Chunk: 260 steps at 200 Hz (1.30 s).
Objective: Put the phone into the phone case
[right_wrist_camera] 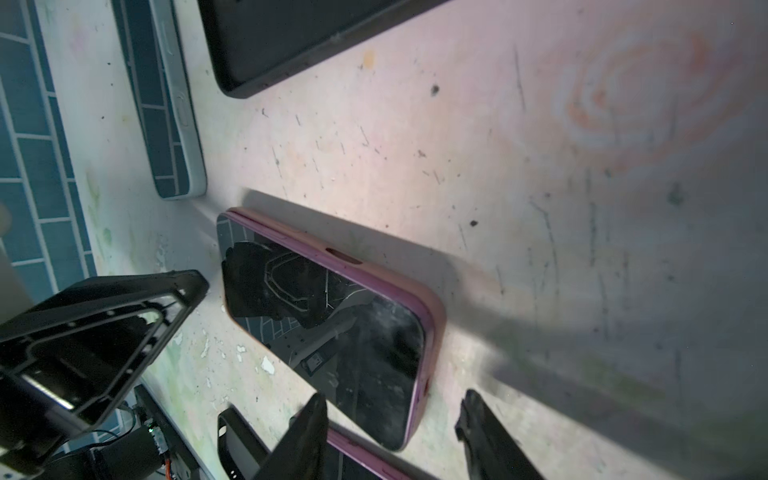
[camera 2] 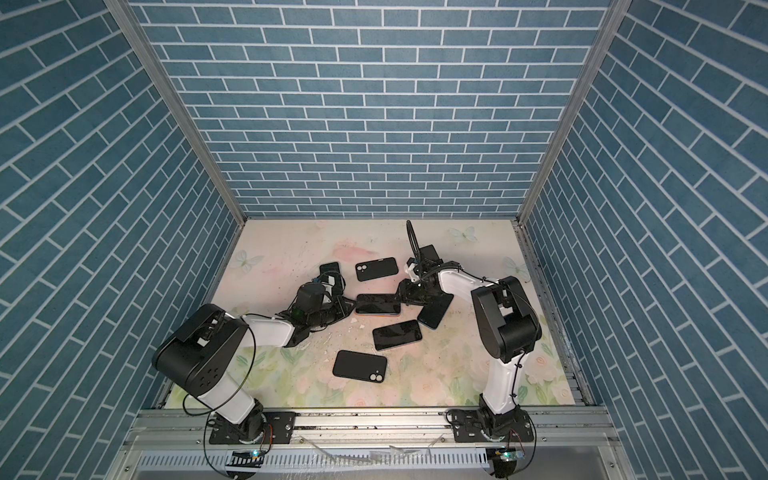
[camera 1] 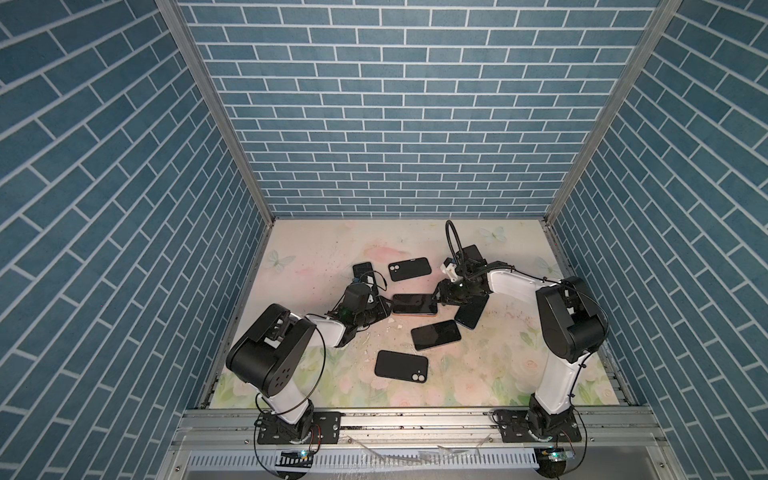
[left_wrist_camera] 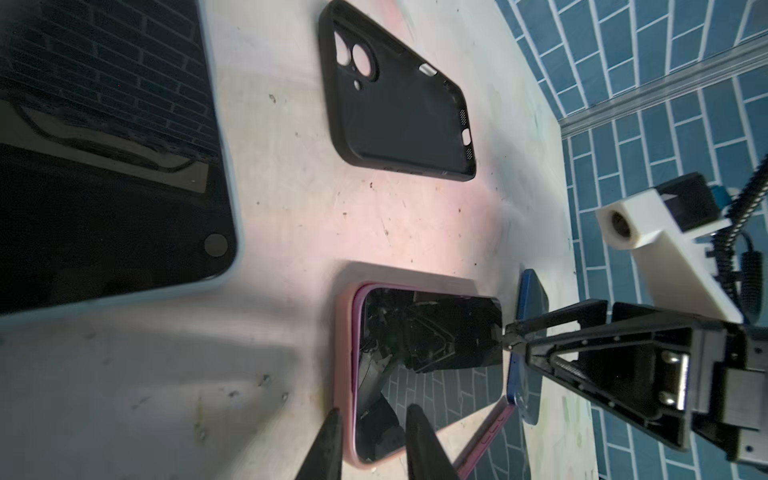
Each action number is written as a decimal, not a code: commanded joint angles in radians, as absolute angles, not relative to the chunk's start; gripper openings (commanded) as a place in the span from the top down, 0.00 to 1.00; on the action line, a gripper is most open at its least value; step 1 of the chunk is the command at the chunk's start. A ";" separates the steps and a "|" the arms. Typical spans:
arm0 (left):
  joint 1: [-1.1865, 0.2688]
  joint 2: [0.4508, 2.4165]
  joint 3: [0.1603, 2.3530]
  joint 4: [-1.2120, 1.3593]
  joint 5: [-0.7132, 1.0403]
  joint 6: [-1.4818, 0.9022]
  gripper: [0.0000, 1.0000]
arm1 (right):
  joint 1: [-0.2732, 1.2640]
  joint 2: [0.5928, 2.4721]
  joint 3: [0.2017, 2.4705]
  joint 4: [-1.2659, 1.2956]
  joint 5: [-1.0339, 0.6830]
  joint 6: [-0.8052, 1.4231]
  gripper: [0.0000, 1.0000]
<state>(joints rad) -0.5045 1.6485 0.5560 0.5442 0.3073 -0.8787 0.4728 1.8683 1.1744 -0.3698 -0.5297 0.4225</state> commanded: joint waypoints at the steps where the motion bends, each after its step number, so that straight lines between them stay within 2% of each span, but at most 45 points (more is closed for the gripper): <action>1: -0.511 1.664 0.608 0.490 0.295 -0.833 0.70 | 0.476 1.877 1.159 -0.350 -0.577 0.445 0.47; 26: -0.511 1.687 0.659 0.434 0.277 -0.801 0.65 | 0.477 1.891 1.168 -0.356 -0.555 0.439 0.47; 46: -0.511 1.712 0.740 0.296 0.241 -0.747 0.63 | 0.478 1.896 1.177 -0.380 -0.505 0.421 0.47; 90: -0.534 1.785 0.918 -0.045 0.133 -0.581 0.64 | 0.478 1.891 1.172 -0.377 -0.474 0.413 0.48; 164: -0.610 1.908 1.066 -0.262 0.003 -0.483 0.65 | 0.477 1.880 1.161 -0.352 -0.474 0.404 0.49; 260: -0.617 1.885 1.034 -0.349 -0.040 -0.521 0.87 | 0.474 1.852 1.091 -0.313 -0.487 0.419 0.49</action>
<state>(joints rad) -0.6140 1.8568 1.0931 -0.2024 -0.0303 -0.5125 0.4728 1.8713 1.1149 -0.3122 -0.4915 0.4187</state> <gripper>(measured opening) 0.146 0.511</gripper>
